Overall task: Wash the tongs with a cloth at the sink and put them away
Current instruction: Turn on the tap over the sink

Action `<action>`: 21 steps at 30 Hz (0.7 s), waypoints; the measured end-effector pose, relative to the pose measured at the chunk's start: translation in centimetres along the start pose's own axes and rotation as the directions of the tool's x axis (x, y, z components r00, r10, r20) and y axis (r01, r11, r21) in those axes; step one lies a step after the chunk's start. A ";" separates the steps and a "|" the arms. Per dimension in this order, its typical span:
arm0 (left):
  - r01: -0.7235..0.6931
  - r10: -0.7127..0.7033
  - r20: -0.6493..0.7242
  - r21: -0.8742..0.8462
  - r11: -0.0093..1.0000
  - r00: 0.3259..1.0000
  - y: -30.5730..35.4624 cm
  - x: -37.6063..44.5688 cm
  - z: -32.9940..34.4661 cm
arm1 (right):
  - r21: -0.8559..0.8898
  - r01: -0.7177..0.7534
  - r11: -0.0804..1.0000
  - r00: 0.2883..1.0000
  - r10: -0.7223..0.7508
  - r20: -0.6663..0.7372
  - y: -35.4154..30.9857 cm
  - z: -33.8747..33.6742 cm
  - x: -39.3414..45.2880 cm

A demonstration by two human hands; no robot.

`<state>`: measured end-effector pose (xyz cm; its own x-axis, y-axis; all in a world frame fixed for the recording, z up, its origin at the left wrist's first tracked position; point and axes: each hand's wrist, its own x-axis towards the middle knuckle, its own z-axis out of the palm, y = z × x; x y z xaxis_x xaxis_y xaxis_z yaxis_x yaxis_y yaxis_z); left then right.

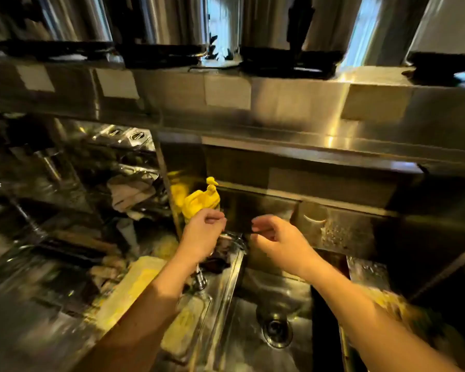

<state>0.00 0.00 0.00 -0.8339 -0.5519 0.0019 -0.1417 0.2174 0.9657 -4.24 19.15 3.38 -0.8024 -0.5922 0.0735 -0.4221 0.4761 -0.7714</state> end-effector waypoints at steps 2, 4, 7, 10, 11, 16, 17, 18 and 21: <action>0.016 -0.009 -0.086 0.074 0.997 0.996 -2.3 0.4 -1.2 | -0.043 -0.012 0.999 0.999 0.014 0.032 0.0 2.4 1.4; 0.076 -0.066 -0.119 0.079 0.994 0.991 -5.7 0.8 -2.0 | -0.063 -0.049 0.997 0.996 0.053 0.065 0.3 4.9 2.5; 0.205 -0.191 -0.143 0.096 0.974 0.971 -9.8 1.8 -2.4 | -0.103 -0.060 0.993 0.997 0.064 0.036 0.8 8.0 4.7; 0.293 -0.259 -0.161 0.249 0.923 0.952 -13.3 2.5 -2.5 | -0.114 -0.035 0.993 0.999 0.038 0.018 0.9 10.1 6.1; 0.296 -0.263 -0.149 0.289 0.910 0.953 -14.1 2.4 -2.3 | -0.112 -0.025 0.993 1.000 0.025 0.003 0.9 10.4 6.2; 0.408 -0.405 -0.066 0.252 0.877 0.912 -18.1 3.7 -2.0 | -0.075 -0.019 0.997 0.999 0.016 -0.047 1.1 11.1 6.8; 0.439 -0.440 -0.048 0.219 0.871 0.897 -18.7 3.9 -1.7 | -0.056 -0.015 0.998 0.999 0.013 -0.034 1.2 11.0 6.8; 0.462 -0.466 -0.027 0.195 0.865 0.885 -19.1 4.0 -1.6 | -0.036 -0.019 0.999 1.000 0.018 -0.024 1.2 11.0 6.8; 0.480 -0.481 -0.036 0.178 0.859 0.876 -20.6 3.9 -1.1 | -0.019 -0.035 0.999 0.999 0.034 -0.025 1.2 10.9 6.8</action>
<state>0.24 -7.56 -19.62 -0.6429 -0.6168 -0.4541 -0.6166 0.0652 0.7845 -5.58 8.64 -3.97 -0.8266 -0.5592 0.0629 -0.4020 0.5086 -0.7613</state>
